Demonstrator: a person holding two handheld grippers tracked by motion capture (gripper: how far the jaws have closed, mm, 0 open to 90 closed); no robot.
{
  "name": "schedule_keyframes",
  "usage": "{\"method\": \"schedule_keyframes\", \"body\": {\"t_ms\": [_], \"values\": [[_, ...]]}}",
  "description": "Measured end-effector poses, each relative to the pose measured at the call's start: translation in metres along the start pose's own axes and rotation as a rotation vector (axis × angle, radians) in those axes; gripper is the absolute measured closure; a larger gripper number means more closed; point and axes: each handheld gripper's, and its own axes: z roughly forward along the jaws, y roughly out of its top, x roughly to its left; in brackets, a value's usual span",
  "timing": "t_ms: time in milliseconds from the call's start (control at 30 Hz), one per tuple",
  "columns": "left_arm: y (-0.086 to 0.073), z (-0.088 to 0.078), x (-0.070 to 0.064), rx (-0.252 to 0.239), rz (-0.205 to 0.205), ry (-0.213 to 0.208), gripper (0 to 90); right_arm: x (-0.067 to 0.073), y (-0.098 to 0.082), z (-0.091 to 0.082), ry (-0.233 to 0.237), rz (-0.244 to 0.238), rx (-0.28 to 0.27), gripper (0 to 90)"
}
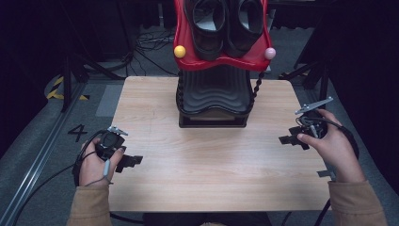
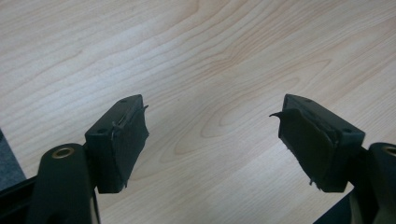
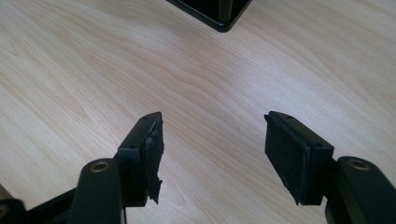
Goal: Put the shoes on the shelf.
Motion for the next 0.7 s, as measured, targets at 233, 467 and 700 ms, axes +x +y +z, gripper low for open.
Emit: {"method": "schedule_keyframes", "body": {"t_ms": [233,467,700], "values": [[0.001,0.009,0.001,0.035,0.015,0.012,21.6,-0.005,-0.026,0.043,0.076,0.018,0.010,38.7],[0.002,0.018,0.000,0.068,0.030,0.002,21.1,-0.011,-0.039,0.072,0.034,0.005,0.146,36.9],[0.003,0.025,-0.001,0.110,0.054,-0.011,21.1,-0.013,-0.048,0.085,0.028,-0.009,0.247,34.9]]}}
